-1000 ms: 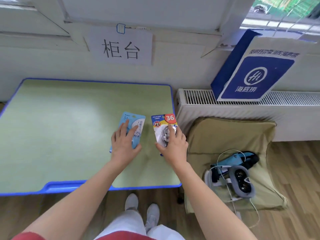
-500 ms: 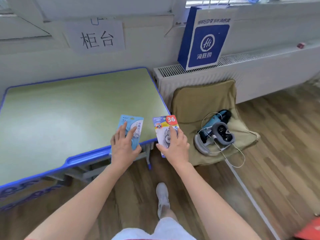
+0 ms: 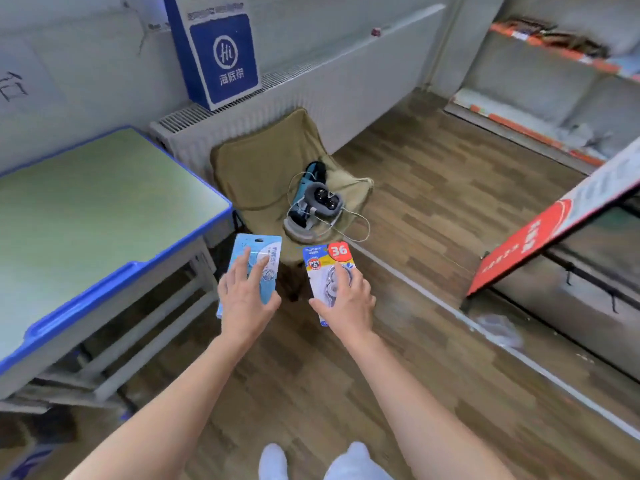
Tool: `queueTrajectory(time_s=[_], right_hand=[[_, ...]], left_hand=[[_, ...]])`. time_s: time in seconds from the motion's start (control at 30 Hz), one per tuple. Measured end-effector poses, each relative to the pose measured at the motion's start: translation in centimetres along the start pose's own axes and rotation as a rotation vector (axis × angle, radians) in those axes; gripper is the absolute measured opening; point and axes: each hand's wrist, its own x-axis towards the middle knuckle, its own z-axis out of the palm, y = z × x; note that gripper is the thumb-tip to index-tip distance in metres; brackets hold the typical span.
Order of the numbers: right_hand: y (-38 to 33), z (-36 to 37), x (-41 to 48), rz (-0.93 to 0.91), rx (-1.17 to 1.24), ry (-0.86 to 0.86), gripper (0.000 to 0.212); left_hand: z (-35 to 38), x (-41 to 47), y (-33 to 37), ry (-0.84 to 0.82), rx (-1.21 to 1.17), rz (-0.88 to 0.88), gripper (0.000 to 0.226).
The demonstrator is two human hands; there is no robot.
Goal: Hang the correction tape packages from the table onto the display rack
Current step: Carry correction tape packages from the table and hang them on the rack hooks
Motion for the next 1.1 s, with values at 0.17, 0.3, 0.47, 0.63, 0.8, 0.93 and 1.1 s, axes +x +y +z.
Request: queueTrajectory(time_s=[0.17, 0.3, 0.47, 0.63, 0.8, 0.93, 1.1], right_hand=[[9.2, -4.8, -3.6, 0.17, 0.042, 0.109, 0.085], [17.9, -8.9, -7.5, 0.287, 0.093, 0.201, 0.083], [29.9, -14.3, -12.8, 0.418, 0.11, 0.29, 0.082], [40.6, -18.7, -17.3, 0.515, 0.116, 0.379, 0.085], [48.9, -22.6, -20.7, 0.618, 0.115, 0.484, 0.086], [54.4, -25.7, -21.9, 0.67, 0.132, 0.581, 0.086], [60.7, -30.0, -20.8, 0.654, 0.11, 0.665, 0.083]], left_hand=[[3.7, -2.3, 9.1, -0.059, -0.059, 0.207, 0.071], [7.3, -5.2, 17.0, -0.09, -0.094, 0.335, 0.073], [12.2, -10.9, 28.2, -0.137, -0.167, 0.47, 0.074], [16.7, -15.9, 38.7, -0.17, -0.247, 0.571, 0.076], [20.3, -19.1, 47.5, -0.211, -0.269, 0.721, 0.076], [23.1, -20.0, 54.0, -0.222, -0.29, 0.804, 0.073], [26.7, -20.0, 61.3, -0.23, -0.328, 0.855, 0.07]])
